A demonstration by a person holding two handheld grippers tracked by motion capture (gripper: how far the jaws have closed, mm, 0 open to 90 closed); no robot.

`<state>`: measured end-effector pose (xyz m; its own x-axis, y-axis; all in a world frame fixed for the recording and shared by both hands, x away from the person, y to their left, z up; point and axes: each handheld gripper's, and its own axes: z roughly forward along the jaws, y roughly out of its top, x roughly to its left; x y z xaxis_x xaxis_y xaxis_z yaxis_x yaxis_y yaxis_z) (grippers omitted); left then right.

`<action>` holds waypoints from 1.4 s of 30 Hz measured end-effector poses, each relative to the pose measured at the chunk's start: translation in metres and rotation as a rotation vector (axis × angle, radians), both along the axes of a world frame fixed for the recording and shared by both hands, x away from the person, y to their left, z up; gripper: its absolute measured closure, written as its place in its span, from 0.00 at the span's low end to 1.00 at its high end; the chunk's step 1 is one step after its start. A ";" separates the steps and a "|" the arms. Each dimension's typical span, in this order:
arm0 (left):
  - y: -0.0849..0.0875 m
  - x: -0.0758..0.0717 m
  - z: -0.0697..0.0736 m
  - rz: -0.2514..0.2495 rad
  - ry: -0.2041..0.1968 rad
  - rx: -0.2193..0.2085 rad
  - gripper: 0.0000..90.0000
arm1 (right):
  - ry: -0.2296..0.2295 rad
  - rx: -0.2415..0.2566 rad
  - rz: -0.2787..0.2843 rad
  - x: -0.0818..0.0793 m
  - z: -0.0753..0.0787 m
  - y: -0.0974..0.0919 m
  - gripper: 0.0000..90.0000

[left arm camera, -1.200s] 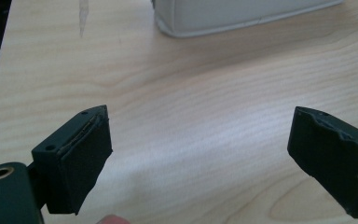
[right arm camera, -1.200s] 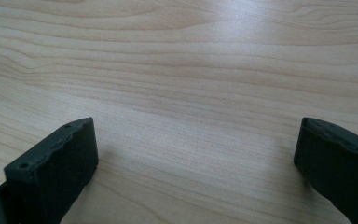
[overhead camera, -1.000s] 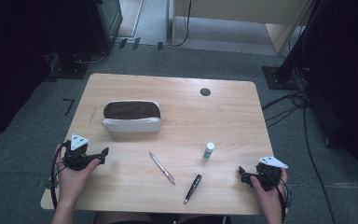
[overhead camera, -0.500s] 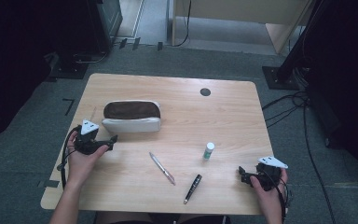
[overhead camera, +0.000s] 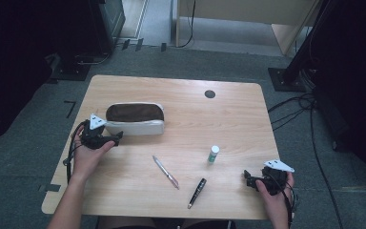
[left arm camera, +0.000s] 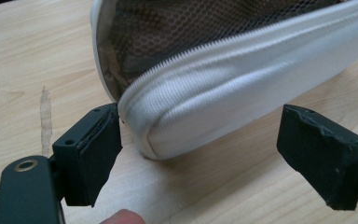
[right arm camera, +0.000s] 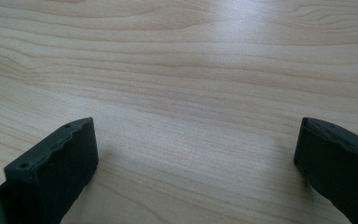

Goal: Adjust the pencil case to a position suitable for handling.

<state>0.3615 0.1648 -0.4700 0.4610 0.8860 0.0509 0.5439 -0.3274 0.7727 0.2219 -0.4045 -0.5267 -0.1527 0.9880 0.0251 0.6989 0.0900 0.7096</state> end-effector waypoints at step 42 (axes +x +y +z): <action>-0.067 -0.023 -0.001 -0.273 -0.206 0.257 0.94 | 0.000 0.002 0.003 0.001 0.000 0.001 0.00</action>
